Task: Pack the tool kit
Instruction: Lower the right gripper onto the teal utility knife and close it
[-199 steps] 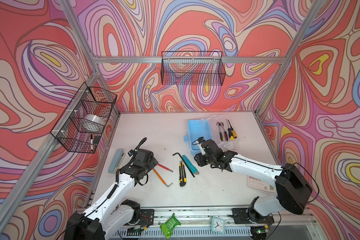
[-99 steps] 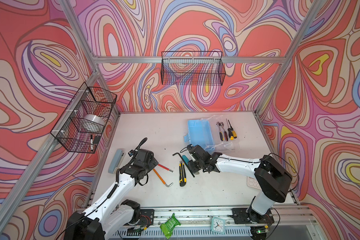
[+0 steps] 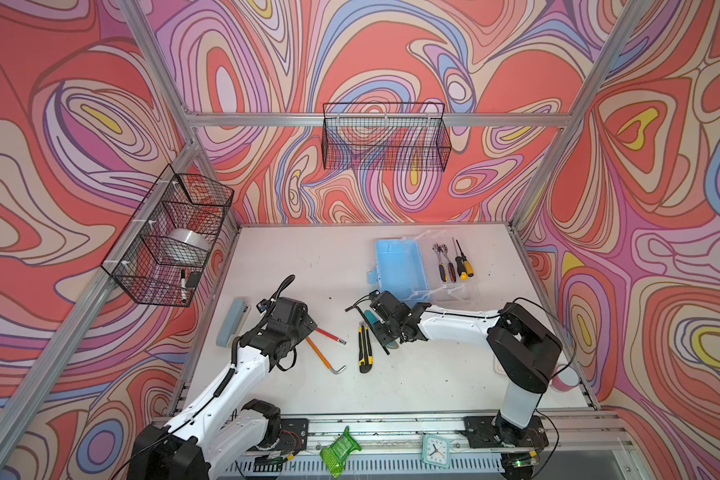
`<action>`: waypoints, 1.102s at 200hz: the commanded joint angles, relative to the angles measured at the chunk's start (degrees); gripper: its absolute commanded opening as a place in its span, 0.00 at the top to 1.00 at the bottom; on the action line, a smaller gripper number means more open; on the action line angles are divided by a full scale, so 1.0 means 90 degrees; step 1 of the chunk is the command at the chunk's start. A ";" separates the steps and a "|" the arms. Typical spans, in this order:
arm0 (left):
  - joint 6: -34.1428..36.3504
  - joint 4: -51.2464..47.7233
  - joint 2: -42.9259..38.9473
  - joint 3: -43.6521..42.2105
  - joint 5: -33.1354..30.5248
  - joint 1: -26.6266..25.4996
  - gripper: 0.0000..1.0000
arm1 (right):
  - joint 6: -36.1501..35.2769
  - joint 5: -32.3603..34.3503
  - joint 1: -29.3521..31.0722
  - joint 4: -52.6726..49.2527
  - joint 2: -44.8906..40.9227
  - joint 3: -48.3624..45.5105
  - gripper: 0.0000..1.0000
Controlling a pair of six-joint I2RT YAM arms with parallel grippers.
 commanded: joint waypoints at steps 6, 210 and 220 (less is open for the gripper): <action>-0.0038 -0.0268 -0.0069 0.0191 -0.0235 -0.0051 0.00 | -0.0082 0.0103 0.0037 -0.0082 0.0091 0.0104 0.53; -0.0072 -0.0429 -0.0150 0.0282 -0.0449 -0.0221 0.00 | -0.0668 0.0142 0.0029 -0.0868 0.0632 0.0103 0.62; -0.0072 -0.0446 -0.0158 0.0285 -0.0449 -0.0233 0.00 | -0.0657 0.0128 0.0037 -0.0887 0.0638 0.0106 0.62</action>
